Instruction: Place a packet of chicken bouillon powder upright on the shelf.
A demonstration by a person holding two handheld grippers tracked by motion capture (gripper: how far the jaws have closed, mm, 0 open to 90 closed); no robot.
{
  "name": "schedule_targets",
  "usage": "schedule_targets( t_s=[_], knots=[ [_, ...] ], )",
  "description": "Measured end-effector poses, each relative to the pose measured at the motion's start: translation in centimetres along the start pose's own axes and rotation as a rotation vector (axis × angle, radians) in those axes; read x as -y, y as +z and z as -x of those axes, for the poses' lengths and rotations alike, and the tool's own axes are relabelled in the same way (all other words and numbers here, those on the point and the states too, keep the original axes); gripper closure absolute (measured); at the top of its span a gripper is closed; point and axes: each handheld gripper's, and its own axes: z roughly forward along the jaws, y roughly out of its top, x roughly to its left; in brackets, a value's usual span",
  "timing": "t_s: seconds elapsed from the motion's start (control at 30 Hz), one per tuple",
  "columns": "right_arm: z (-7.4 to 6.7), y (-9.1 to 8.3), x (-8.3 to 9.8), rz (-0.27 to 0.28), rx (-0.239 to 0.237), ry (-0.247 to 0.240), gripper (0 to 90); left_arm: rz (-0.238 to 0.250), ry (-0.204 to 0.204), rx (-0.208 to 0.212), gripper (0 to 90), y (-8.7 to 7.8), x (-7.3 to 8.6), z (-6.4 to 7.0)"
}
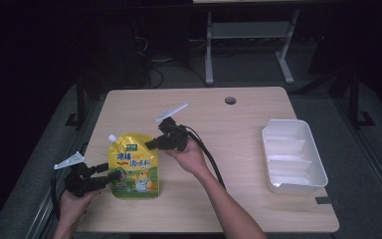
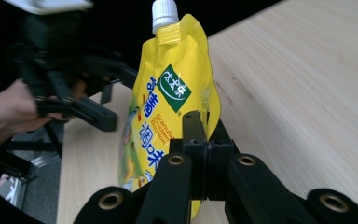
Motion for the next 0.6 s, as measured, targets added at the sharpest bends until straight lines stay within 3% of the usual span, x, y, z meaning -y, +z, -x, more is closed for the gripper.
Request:
schedule_targets(
  t_s=[0.03,0.07,0.1,0.13,0.17,0.23,0.3,0.43,0.47,0.6],
  knots=[
    [-0.4,-0.2,-0.2,0.004,-0.003,-0.016,89.3,-0.01,0.0,0.018,25.5,0.2,0.0,0.0],
    [-1.3,-0.5,-0.5,0.017,-0.021,-0.047,89.3,-0.024,0.008,0.07,32.8,0.4,0.1,0.0],
    [-1.3,-0.5,-0.5,0.017,-0.021,-0.047,89.3,-0.024,0.008,0.07,35.0,0.4,0.1,0.0],
    [-1.6,-0.6,-0.6,0.021,-0.024,-0.059,89.3,-0.031,0.008,0.093,35.0,0.5,0.1,0.1],
    [-2.5,-0.8,-0.8,0.027,-0.026,-0.093,89.3,-0.029,0.017,0.126,42.4,0.5,0.0,0.2],
    [-2.6,-0.8,-0.8,0.027,-0.027,-0.101,89.2,-0.031,0.015,0.141,44.0,0.4,0.0,0.2],
    [-2.9,-1.1,-0.9,0.023,-0.033,-0.107,88.8,-0.037,0.03,0.173,56.9,0.3,0.0,0.2],
    [-2.4,-1.2,-0.8,0.023,-0.049,-0.094,87.5,-0.057,0.059,0.191,66.8,0.3,-0.1,0.4],
    [-2.4,-1.2,-0.8,0.021,-0.047,-0.094,87.0,-0.076,0.087,0.188,68.2,0.5,-0.1,0.6],
    [-1.8,-1.1,-0.7,0.015,-0.058,-0.078,83.1,-0.093,0.123,0.184,71.4,0.6,-0.3,1.1]
  ],
)
